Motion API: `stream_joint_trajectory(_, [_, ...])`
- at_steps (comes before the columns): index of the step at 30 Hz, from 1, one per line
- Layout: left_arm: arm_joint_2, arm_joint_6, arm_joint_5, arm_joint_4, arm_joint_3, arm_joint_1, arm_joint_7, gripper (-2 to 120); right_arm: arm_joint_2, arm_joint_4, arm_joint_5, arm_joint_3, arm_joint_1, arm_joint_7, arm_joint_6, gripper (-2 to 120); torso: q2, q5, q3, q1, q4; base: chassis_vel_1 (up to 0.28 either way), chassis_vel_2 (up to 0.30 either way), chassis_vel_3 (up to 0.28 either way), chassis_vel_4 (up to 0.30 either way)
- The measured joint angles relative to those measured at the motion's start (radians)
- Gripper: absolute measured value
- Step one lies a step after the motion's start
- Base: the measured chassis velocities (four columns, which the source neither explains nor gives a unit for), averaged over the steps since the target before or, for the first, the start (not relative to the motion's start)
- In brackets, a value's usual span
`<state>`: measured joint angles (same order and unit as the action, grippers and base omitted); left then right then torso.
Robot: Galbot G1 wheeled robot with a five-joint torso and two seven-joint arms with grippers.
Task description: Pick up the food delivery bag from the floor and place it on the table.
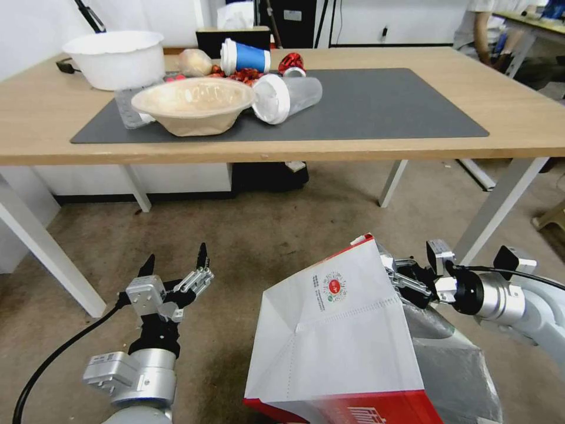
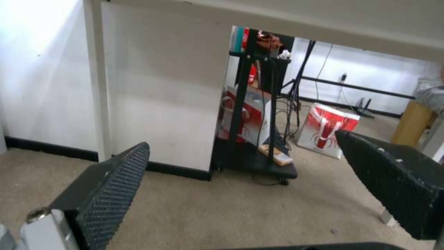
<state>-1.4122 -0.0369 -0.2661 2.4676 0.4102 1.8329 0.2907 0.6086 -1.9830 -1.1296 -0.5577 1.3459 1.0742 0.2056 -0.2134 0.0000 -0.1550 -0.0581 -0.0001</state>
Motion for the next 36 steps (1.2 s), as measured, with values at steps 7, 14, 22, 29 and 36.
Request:
stream_joint_trajectory(7, [0.001,0.0,0.001,0.0,0.0,-0.002,0.0,100,-0.004,-0.001,-0.005,-0.004,0.0,0.0,0.001,0,-0.026,0.0,-0.02,-0.006,0.0,0.0,0.0,0.0,0.0])
stream_joint_trajectory(14, [0.001,0.0,0.002,-0.001,0.0,-0.004,0.0,100,-0.003,0.0,-0.006,-0.005,0.001,0.0,0.001,0,-0.053,0.0,-0.04,-0.014,0.0,0.0,0.0,0.0,0.0])
stream_joint_trajectory(22, [0.001,0.0,0.004,-0.004,0.0,-0.006,0.002,100,-0.004,0.002,-0.007,-0.005,-0.002,0.001,0.002,0,-0.087,0.0,-0.064,-0.024,0.0,0.0,0.0,0.0,0.0])
stream_joint_trajectory(29, [0.001,-0.002,0.004,-0.004,0.0,-0.006,0.003,100,-0.003,0.0,-0.01,-0.004,-0.001,0.0,0.003,0,-0.115,0.0,-0.084,-0.031,-0.0001,0.0,0.0,0.0,0.0])
stream_joint_trajectory(36, [0.001,-0.003,0.004,-0.003,0.0,-0.007,0.008,100,-0.005,-0.003,-0.013,-0.005,0.002,0.0,0.005,0,-0.14,0.0001,-0.101,-0.04,0.0,0.0,0.0,0.0,0.0])
